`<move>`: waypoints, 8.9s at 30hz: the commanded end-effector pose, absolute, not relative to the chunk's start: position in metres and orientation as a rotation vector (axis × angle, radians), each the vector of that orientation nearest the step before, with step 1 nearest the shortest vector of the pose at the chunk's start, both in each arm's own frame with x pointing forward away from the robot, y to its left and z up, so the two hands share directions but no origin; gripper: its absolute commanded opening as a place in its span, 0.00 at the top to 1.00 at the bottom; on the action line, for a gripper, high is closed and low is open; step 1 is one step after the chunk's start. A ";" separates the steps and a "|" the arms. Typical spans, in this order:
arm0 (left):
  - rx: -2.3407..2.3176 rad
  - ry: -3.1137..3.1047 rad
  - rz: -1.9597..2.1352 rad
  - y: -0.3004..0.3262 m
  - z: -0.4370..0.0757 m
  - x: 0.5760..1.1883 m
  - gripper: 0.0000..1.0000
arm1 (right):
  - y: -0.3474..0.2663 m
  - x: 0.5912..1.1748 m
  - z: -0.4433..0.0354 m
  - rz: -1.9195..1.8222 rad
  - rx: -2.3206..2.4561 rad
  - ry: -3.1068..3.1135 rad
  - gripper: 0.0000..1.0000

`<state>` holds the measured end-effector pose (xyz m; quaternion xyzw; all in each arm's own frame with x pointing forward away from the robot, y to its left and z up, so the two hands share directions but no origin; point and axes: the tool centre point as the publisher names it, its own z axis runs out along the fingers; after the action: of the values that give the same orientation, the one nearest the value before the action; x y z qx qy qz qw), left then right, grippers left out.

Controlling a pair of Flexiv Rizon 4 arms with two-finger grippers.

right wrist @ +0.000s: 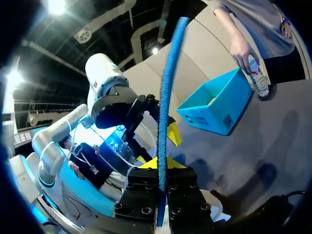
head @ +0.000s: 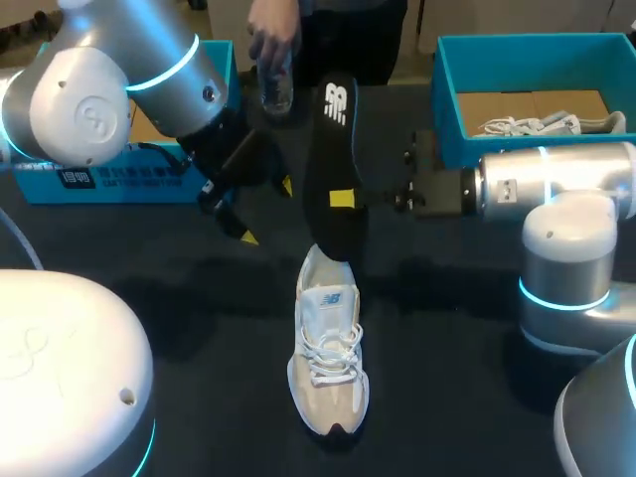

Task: Take the shoe out of the shoebox, open the shoe tongue, remove and reinsert the insole, then place the shoe into the shoebox

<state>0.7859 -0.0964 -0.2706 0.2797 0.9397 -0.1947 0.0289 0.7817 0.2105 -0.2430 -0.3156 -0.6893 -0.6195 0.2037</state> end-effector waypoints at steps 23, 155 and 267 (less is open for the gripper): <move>0.468 3.128 -0.615 -0.092 -0.302 0.763 0.00 | 0.237 0.770 -0.271 -1.824 -0.851 -1.916 1.00; 0.286 3.200 -0.613 -0.117 -0.366 0.728 0.00 | 0.231 0.729 -0.340 -1.737 -0.890 -1.891 1.00; 0.286 3.200 -0.613 -0.117 -0.366 0.728 0.00 | 0.232 0.746 -0.323 -1.689 -0.837 -1.898 0.71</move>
<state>0.7274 -0.1164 -0.3653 0.0867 0.9763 -0.1873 -0.0649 0.7395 0.2348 -0.3235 -0.3059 -0.6880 -0.6189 0.2237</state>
